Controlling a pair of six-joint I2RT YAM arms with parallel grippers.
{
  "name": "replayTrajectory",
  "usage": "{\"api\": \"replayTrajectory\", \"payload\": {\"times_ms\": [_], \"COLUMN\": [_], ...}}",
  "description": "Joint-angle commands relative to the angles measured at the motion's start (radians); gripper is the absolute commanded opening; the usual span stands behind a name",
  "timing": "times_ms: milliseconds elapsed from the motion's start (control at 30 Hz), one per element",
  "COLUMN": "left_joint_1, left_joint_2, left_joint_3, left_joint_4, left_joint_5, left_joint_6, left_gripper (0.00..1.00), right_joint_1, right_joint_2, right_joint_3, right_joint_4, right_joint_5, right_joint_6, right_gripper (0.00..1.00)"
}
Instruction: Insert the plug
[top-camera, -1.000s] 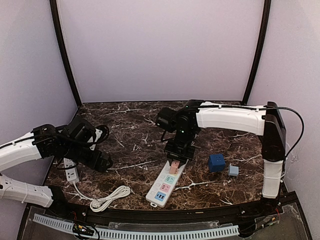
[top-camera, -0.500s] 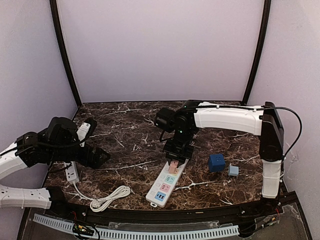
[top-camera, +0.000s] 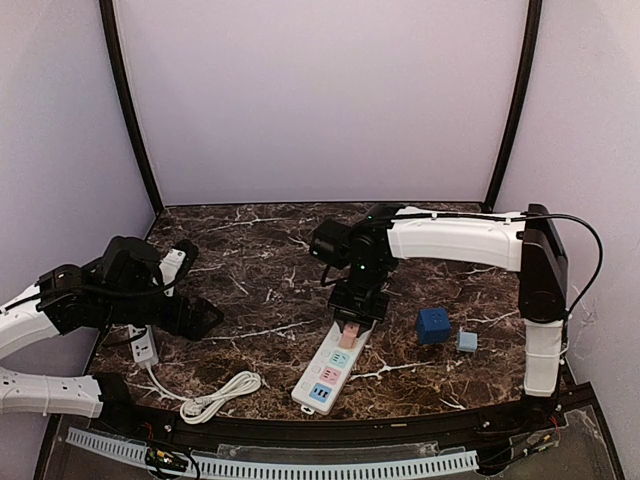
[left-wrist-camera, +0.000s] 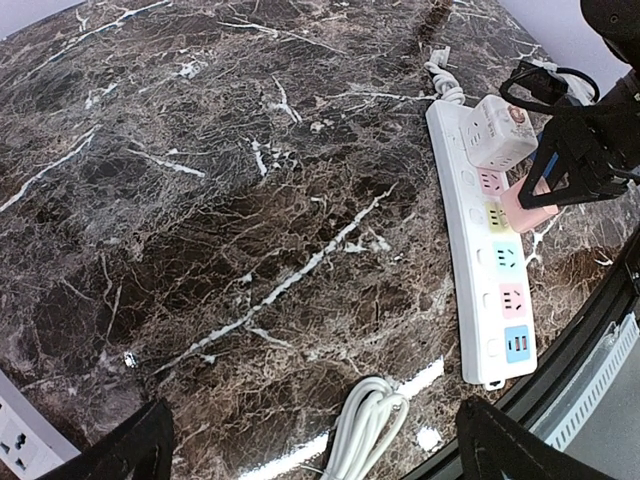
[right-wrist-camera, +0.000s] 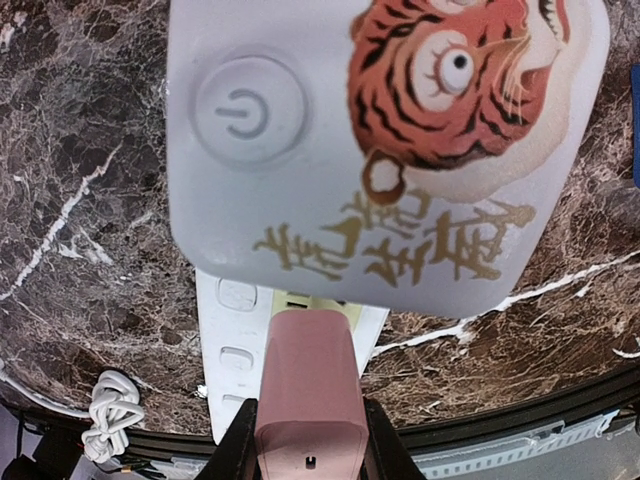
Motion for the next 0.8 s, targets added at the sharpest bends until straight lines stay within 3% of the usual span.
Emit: {"api": "replayTrajectory", "payload": {"times_ms": [0,767], "left_joint_1": [0.004,0.005], "left_joint_2": [-0.006,-0.027], "left_joint_3": [0.002,0.001], "left_joint_4": [-0.014,-0.013], "left_joint_5": [-0.014,-0.029], "left_joint_6": [-0.002,0.003], "left_gripper": [0.99,0.99], "right_joint_1": [0.004,-0.005], "right_joint_2": [0.01,0.025], "right_joint_3": [-0.002,-0.022], "right_joint_4": [0.011,0.032], "right_joint_5": [0.018,0.017], "right_joint_6": [0.004,0.004], "right_gripper": [0.0,0.0]}}
